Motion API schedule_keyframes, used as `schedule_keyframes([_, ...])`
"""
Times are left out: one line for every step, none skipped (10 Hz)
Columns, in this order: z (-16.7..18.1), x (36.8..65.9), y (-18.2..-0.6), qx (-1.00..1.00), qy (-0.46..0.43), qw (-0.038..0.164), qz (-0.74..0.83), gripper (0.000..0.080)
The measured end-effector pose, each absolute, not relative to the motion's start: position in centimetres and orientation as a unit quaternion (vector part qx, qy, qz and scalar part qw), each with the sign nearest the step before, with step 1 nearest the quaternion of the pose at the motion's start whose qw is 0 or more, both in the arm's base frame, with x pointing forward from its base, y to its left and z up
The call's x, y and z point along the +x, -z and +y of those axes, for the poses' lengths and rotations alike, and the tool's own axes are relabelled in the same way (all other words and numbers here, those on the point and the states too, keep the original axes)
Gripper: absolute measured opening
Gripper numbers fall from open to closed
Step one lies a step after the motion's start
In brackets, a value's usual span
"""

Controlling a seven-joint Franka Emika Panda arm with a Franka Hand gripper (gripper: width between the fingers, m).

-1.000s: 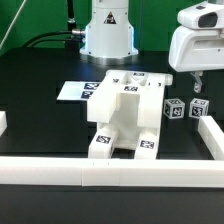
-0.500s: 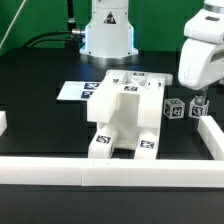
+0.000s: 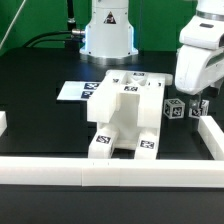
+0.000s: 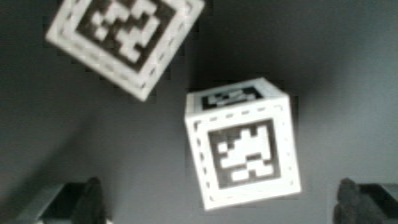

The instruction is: Assemble chair

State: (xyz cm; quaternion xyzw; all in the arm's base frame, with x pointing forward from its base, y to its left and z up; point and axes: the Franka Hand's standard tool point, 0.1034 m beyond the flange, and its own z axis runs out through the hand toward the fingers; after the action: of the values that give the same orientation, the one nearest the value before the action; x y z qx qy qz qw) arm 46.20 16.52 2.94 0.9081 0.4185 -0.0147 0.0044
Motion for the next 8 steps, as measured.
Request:
schedule_keyframes([16.4, 46.0, -2.6, 0.909, 0.013, 0.005, 0.418, 0.0649])
schedule_keyframes([16.4, 45.8, -2.3, 0.909, 0.015, 0.005, 0.417, 0.0649])
schedule_keyframes([16.5, 45.8, -2.2, 0.908, 0.017, 0.005, 0.418, 0.0649])
schedule_keyframes([16.4, 45.8, -2.0, 0.908, 0.018, 0.005, 0.419, 0.0649])
schedule_keyframes([16.1, 45.7, -1.7, 0.909, 0.021, 0.005, 0.417, 0.0649])
schedule_keyframes([15.9, 45.6, -1.5, 0.909, 0.023, 0.005, 0.415, 0.0513])
schedule_keyframes([15.9, 45.5, -1.4, 0.91, 0.024, 0.005, 0.415, 0.0373])
schedule_keyframes([15.9, 45.6, -1.4, 0.91, 0.023, 0.005, 0.415, 0.0284])
